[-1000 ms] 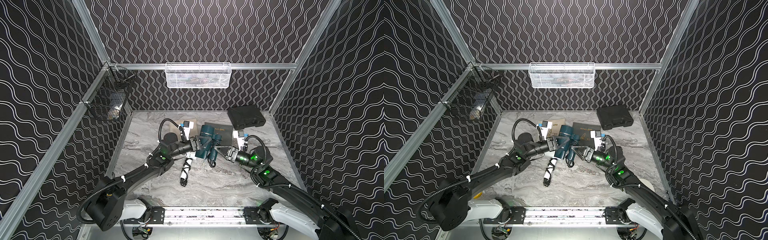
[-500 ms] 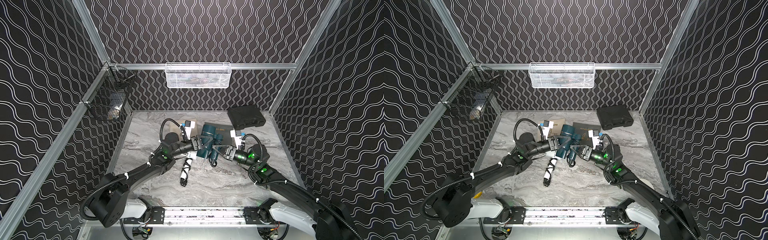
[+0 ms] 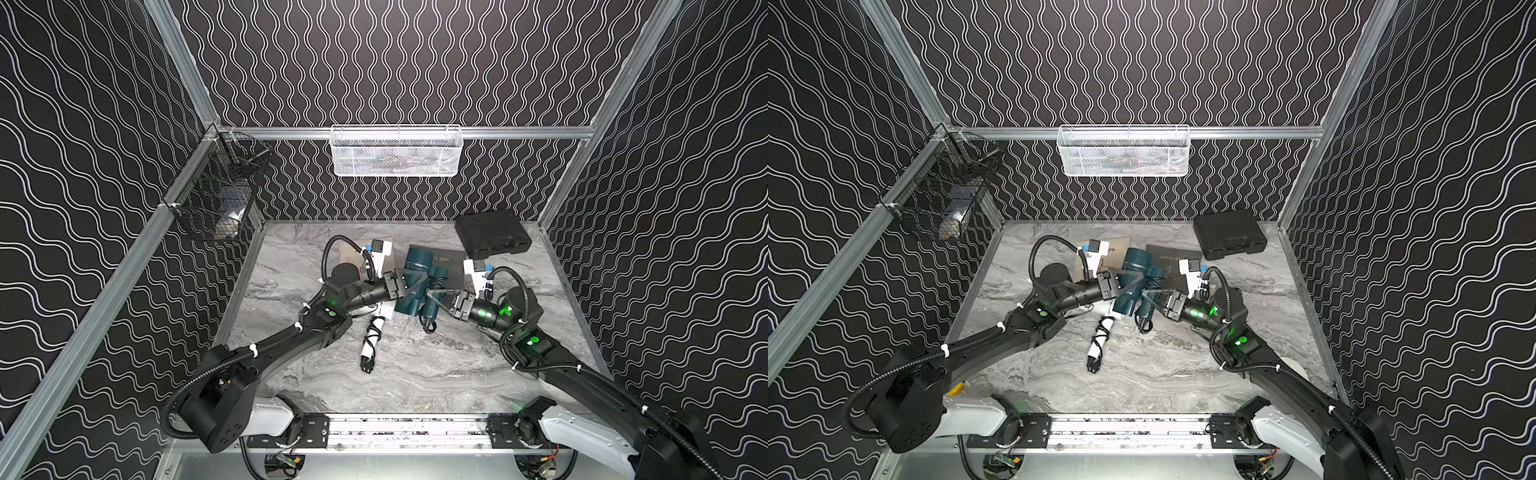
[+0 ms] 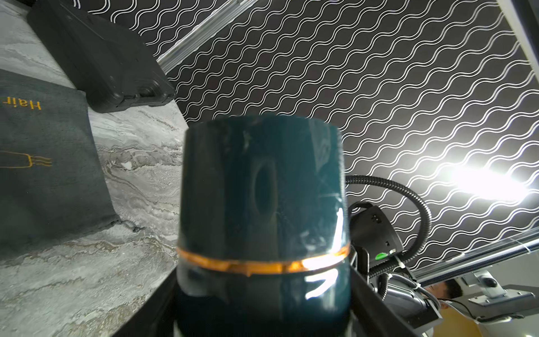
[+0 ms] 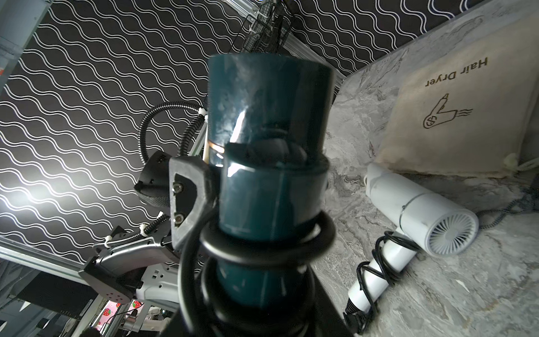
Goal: Pack away hair dryers
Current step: Adjust the hair dryer, then move the drawstring bag to the center of the board.
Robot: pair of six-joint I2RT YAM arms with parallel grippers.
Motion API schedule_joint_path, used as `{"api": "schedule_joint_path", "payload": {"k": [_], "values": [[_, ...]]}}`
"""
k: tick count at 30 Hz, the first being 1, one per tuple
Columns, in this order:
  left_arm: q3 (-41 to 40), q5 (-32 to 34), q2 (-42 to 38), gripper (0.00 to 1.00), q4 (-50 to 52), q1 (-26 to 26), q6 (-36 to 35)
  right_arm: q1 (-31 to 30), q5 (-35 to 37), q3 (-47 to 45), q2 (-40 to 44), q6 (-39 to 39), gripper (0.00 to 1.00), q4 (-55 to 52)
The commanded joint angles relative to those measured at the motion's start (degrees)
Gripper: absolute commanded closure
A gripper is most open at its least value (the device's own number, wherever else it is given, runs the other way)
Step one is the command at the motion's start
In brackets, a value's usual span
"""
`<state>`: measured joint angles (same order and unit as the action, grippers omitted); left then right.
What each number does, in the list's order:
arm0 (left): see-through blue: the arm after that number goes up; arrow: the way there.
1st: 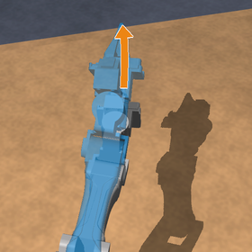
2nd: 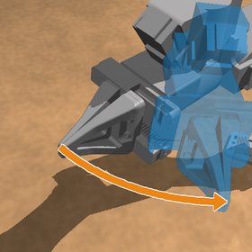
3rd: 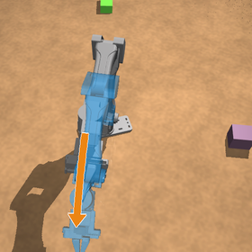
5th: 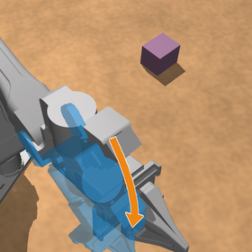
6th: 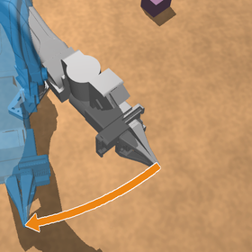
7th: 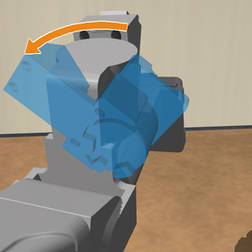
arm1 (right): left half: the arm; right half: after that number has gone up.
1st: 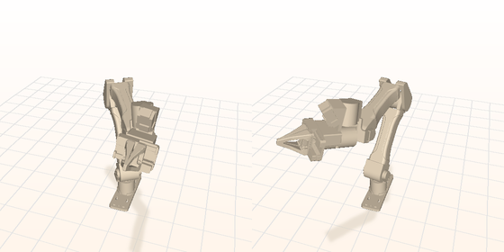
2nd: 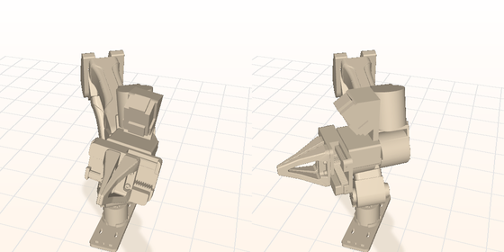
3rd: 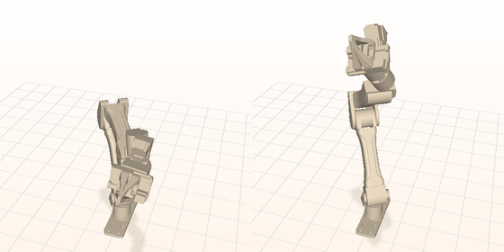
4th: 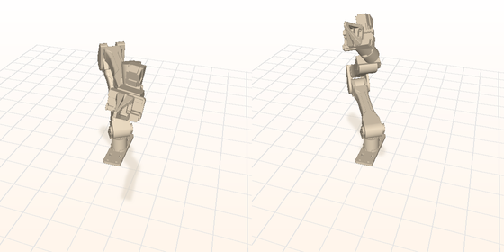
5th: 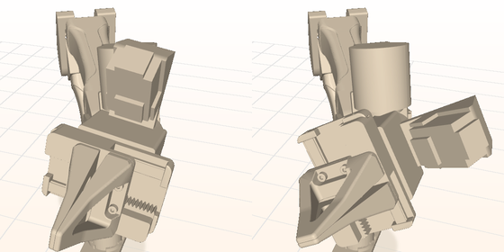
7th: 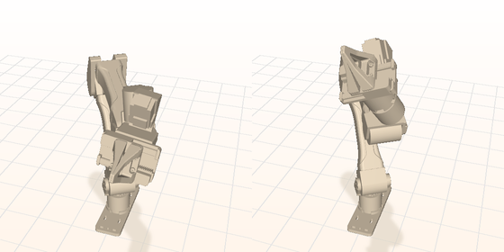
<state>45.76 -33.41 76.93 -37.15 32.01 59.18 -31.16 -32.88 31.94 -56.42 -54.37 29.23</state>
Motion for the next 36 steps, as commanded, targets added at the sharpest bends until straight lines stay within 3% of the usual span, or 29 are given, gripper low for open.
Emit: {"api": "schedule_joint_path", "payload": {"k": [1, 6, 16, 21, 25, 30, 36], "values": [[1.2, 1.6, -1.5, 0.23, 8.5, 0.0, -8.1, 2.2, 2.5, 0.4, 1.2, -1.2, 0.87, -2.7], [2.7, 6.9, -4.1, 0.01, 22.4, 0.0, -17.4, 9.5, 0.6, -1.4, 3.5, -4.3, 0.94, -6.2], [9.1, 10.6, 1.1, 0.01, 34.6, 0.0, -28.4, 21.6, -4.5, -7.3, 4.2, -13.5, 0.96, -6.2], [15.8, 13.2, 8.1, 0.11, 44.8, 0.1, -40.0, 27.9, -6.7, -7.9, 6.2, -13.0, 0.97, -12.3], [23.3, 15.9, 17.2, 0.26, 53.0, 1.4, -49.1, 30.3, -5.1, -4.8, 8.3, -6.2, 0.96, -25.1], [32.2, 17.6, 28.8, 0.48, 58.1, 3.5, -53.7, 31.7, -1.9, -2.7, 10.5, -1.0, 0.97, -36.7], [40.5, 24.1, 39.3, 0.49, 59.5, 5.4, -55.8, 32.3, 2.0, -1.7, 11.4, 3.7, 0.97, -47.0]]}}
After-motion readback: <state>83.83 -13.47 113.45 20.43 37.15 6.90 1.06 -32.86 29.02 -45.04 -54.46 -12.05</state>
